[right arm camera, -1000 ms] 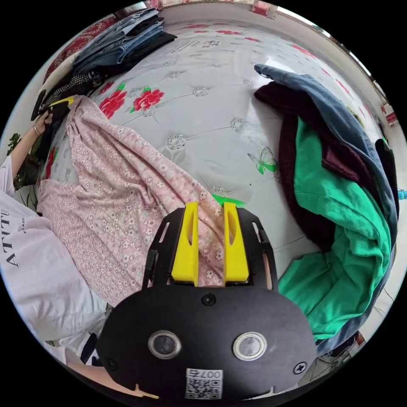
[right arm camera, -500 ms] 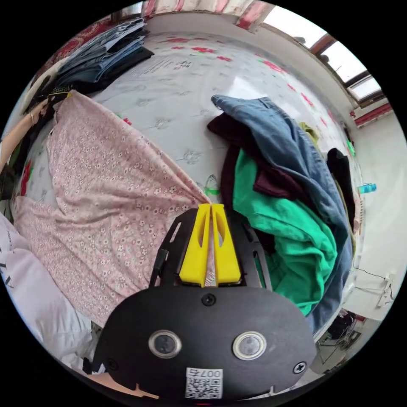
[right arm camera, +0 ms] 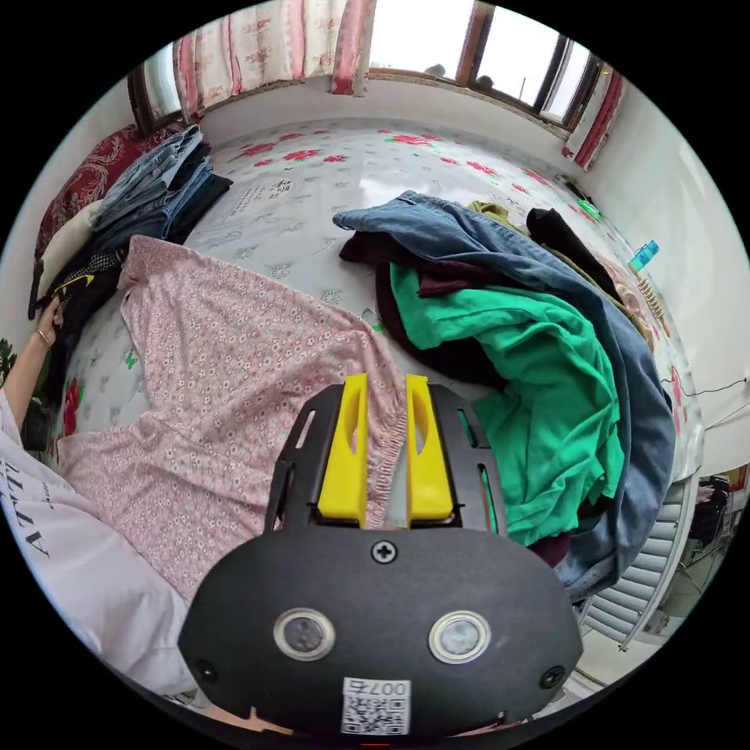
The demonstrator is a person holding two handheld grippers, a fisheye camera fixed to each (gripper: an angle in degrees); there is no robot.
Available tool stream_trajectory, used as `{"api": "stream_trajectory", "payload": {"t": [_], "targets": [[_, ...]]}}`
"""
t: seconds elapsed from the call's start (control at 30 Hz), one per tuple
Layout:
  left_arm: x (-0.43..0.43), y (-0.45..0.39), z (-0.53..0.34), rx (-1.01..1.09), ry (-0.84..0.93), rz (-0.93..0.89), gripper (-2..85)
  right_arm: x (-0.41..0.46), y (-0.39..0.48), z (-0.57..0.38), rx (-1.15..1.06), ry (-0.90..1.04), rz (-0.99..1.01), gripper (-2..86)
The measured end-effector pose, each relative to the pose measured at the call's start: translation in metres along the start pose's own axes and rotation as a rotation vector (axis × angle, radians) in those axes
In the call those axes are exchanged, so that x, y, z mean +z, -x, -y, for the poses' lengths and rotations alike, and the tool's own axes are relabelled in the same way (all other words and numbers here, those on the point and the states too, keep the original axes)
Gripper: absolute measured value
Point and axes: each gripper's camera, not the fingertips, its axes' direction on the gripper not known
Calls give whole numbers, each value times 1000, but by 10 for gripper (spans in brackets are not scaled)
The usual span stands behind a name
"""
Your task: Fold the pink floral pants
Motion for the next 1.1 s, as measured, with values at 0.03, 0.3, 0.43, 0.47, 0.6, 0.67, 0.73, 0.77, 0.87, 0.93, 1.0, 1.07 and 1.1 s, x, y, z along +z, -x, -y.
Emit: {"api": "stream_trajectory", "payload": {"t": [0.03, 0.3, 0.43, 0.47, 0.6, 0.67, 0.73, 0.77, 0.87, 0.93, 1.0, 1.07, 1.1], "targets": [[-5, 2, -18, -7, 13, -2, 71, -8, -3, -27, 22, 13, 43, 72], [-66, 5, -260, -197, 286, 69, 64, -1, 8, -183, 62, 231, 65, 86], [-88, 17, -311, -307, 330, 74, 63, 16, 17, -205, 33, 286, 46, 72], [-95, 21, -322, -332, 334, 86, 63, 14, 22, -204, -18, 299, 16, 68], [-116, 37, -353, -396, 331, 109, 63, 5, 16, -196, -97, 383, -138, 60], [-121, 43, -363, -413, 329, 111, 63, -1, -4, -204, -74, 380, -238, 58], [-122, 46, -369, -416, 335, 99, 62, 1, -19, -212, -20, 423, -261, 58], [-121, 46, -371, -409, 344, 96, 62, -3, -23, -219, -3, 426, -258, 58], [-124, 49, -374, -406, 342, 70, 62, -40, -21, -232, 51, 310, -311, 56], [-129, 52, -374, -409, 318, 43, 61, -71, -16, -242, 99, 183, -372, 53], [-133, 58, -371, -401, 306, 14, 61, -99, -6, -251, 115, 61, -388, 52], [-135, 63, -366, -398, 293, -8, 60, -127, 14, -257, 81, -74, -366, 50], [-136, 66, -361, -395, 282, -24, 59, -132, 19, -256, 76, -97, -347, 50]]}}
